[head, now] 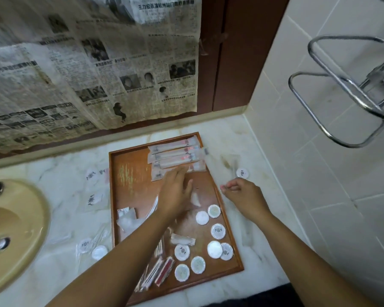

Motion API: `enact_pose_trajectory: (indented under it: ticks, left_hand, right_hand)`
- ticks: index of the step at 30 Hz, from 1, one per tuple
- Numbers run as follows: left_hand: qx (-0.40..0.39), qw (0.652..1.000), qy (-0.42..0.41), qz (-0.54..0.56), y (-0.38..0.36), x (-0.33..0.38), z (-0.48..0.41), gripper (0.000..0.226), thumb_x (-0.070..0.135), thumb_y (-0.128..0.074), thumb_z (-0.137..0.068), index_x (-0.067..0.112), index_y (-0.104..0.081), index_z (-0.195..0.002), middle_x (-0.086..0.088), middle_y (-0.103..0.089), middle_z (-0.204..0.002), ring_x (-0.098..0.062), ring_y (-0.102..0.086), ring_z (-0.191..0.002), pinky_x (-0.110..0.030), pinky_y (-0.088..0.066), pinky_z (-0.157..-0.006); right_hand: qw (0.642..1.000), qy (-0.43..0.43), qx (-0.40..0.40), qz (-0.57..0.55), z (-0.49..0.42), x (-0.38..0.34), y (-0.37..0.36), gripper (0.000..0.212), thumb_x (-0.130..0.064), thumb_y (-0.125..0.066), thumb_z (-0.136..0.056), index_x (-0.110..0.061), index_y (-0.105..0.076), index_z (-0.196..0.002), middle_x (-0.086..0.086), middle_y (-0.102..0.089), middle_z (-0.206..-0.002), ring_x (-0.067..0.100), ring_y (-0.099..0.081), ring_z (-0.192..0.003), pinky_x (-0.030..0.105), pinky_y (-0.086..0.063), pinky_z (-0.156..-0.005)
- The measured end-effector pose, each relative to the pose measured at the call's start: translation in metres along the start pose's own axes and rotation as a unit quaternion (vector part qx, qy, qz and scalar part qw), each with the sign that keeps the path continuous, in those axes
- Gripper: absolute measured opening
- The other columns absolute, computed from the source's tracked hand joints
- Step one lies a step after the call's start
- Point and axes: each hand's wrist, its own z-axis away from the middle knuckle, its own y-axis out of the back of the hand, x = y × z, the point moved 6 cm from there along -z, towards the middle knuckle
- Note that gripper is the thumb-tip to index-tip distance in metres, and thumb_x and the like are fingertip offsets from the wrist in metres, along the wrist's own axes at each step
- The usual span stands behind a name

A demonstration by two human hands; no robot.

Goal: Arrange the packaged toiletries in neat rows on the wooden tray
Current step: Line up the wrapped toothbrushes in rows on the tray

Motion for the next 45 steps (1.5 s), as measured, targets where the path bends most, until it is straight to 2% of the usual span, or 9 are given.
enact_pose_trajectory:
  ticks: [3,6,10,14,16,24,30,38,45]
  left_hand:
    - [0.053,0.994,0.083,0.045,0.027,-0.035,0.005,0.041,0.028,-0.06,-0.099,0.022,-0.054,-0.139,-0.002,-0.059,-0.134,-0.022,-0.054,-0.12,-0.04,-0.047,-0.102]
    - [0.105,0.98,0.16,0.049,0.049,-0.069,0.016,0.039,0.033,-0.06,-0.098,0.025,-0.052,-0.135,0.0,-0.061,-0.125,-0.019,-0.057,-0.11,-0.039,-0.05,-0.092]
    - [0.112,0.981,0.159,-0.018,0.054,-0.099,0.025,0.026,0.023,-0.063,-0.094,0.017,-0.064,-0.12,-0.004,-0.066,-0.112,-0.023,-0.058,-0.103,-0.04,-0.047,-0.088]
    - [0.063,0.983,0.158,-0.064,0.041,-0.116,0.029,0.022,0.026,-0.064,-0.09,0.021,-0.072,-0.111,-0.002,-0.07,-0.11,-0.026,-0.061,-0.104,-0.046,-0.044,-0.095]
    - [0.066,0.981,0.161,-0.083,0.04,-0.115,0.029,0.02,0.03,-0.066,-0.09,0.023,-0.072,-0.109,-0.001,-0.07,-0.11,-0.025,-0.06,-0.104,-0.042,-0.037,-0.096]
    - [0.05,0.979,0.164,-0.111,0.04,-0.106,0.021,0.015,0.036,-0.068,-0.088,0.025,-0.076,-0.093,0.005,-0.07,-0.102,-0.02,-0.058,-0.1,-0.043,-0.027,-0.097]
    - [0.05,0.982,0.16,-0.082,0.039,-0.105,0.022,0.012,0.033,-0.071,-0.087,0.026,-0.074,-0.097,0.006,-0.071,-0.101,-0.018,-0.06,-0.099,-0.042,-0.027,-0.095]
    - [0.023,0.985,0.161,-0.056,0.043,-0.107,0.024,0.032,0.035,-0.068,-0.082,0.029,-0.071,-0.112,0.013,-0.07,-0.109,-0.011,-0.06,-0.104,-0.043,-0.026,-0.105]
    - [0.053,0.986,0.145,-0.06,0.043,-0.106,0.023,0.012,0.035,-0.07,-0.091,0.031,-0.078,-0.099,0.012,-0.073,-0.101,-0.011,-0.061,-0.098,-0.036,-0.022,-0.094]
  right_hand:
    - [0.992,0.058,-0.098,0.052,-0.021,-0.034,-0.028,0.01,-0.037,-0.08,-0.086,-0.03,-0.072,-0.089,-0.014,-0.072,-0.087,-0.005,-0.065,-0.082,0.017,-0.05,-0.073]
    - [0.964,0.125,-0.189,0.138,-0.043,-0.062,-0.057,0.007,-0.031,-0.077,-0.087,-0.037,-0.072,-0.087,-0.015,-0.07,-0.084,-0.001,-0.064,-0.079,0.022,-0.046,-0.069]
    - [0.909,0.198,-0.246,0.271,-0.065,-0.082,-0.088,0.011,-0.029,-0.069,-0.091,-0.032,-0.075,-0.1,-0.022,-0.057,-0.088,0.006,-0.061,-0.089,0.026,-0.051,-0.078]
    - [0.878,0.242,-0.223,0.348,-0.083,-0.087,-0.102,0.016,-0.034,-0.069,-0.091,-0.03,-0.077,-0.105,-0.002,-0.065,-0.11,0.017,-0.057,-0.107,0.03,-0.048,-0.089]
    - [0.872,0.266,-0.198,0.361,-0.087,-0.086,-0.106,0.016,-0.03,-0.067,-0.092,-0.028,-0.078,-0.104,-0.003,-0.07,-0.114,0.019,-0.055,-0.11,0.032,-0.046,-0.091]
    - [0.903,0.267,-0.017,0.336,-0.078,-0.071,-0.09,0.02,-0.023,-0.074,-0.088,-0.019,-0.074,-0.107,0.003,-0.071,-0.105,0.026,-0.064,-0.095,0.04,-0.053,-0.086]
    - [0.885,0.293,-0.025,0.36,-0.07,-0.058,-0.097,0.013,-0.021,-0.075,-0.088,-0.024,-0.082,-0.099,0.004,-0.074,-0.09,0.027,-0.066,-0.082,0.039,-0.054,-0.075]
    - [0.88,0.27,-0.008,0.39,-0.072,-0.058,-0.098,0.011,-0.016,-0.075,-0.085,-0.023,-0.081,-0.09,0.003,-0.072,-0.085,0.027,-0.064,-0.078,0.039,-0.048,-0.076]
    - [0.872,0.229,-0.014,0.432,-0.079,-0.061,-0.104,0.015,-0.02,-0.064,-0.091,-0.028,-0.076,-0.095,-0.005,-0.07,-0.09,0.019,-0.063,-0.084,0.038,-0.04,-0.085]
